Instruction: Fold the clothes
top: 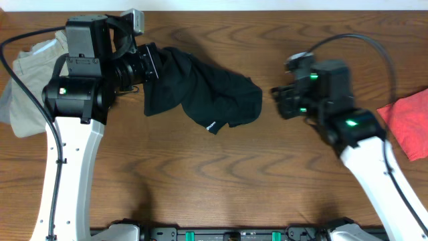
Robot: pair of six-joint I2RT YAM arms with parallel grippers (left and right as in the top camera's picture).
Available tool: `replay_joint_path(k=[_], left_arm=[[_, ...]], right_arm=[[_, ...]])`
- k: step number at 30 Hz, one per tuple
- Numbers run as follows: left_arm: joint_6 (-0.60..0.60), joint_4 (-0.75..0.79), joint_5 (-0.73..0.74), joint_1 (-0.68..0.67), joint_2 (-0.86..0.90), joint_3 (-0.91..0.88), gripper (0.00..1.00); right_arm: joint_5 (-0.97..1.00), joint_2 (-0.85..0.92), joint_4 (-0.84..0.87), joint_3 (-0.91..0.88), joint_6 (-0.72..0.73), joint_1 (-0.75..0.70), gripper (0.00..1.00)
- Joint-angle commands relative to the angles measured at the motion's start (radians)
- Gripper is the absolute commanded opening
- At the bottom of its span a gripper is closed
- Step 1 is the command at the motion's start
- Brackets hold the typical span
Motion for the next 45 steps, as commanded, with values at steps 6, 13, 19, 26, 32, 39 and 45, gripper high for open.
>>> replay_joint_path(k=[6, 13, 19, 26, 32, 39, 45], left_arm=[[0.009, 0.024, -0.004, -0.001, -0.014, -0.003, 0.06], [0.009, 0.026, -0.004, -0.001, -0.014, -0.003, 0.06], [0.009, 0.023, -0.004, -0.001, -0.014, -0.003, 0.06], [0.009, 0.017, -0.004, -0.001, -0.014, -0.003, 0.06], [0.009, 0.011, -0.003, -0.002, -0.014, -0.003, 0.06], [0.009, 0.01, -0.001, -0.002, -0.015, -0.003, 0.06], [0.011, -0.003, -0.003, -0.002, -0.015, -0.003, 0.07]], right_arm=[[-0.033, 0.252, 0.222, -0.013, 0.049, 0.26, 0.63], [-0.022, 0.467, 0.496, -0.013, 0.183, 0.389, 0.66], [0.182, 0.563, 0.658, -0.013, 0.245, 0.462, 0.71], [0.384, 0.583, 0.705, -0.013, 0.349, 0.475, 0.24], [0.398, 0.583, 0.773, -0.013, 0.361, 0.459, 0.46], [0.398, 0.583, 0.799, -0.013, 0.36, 0.459, 0.01], [0.387, 0.531, 0.637, -0.013, 0.317, 0.438, 0.01]])
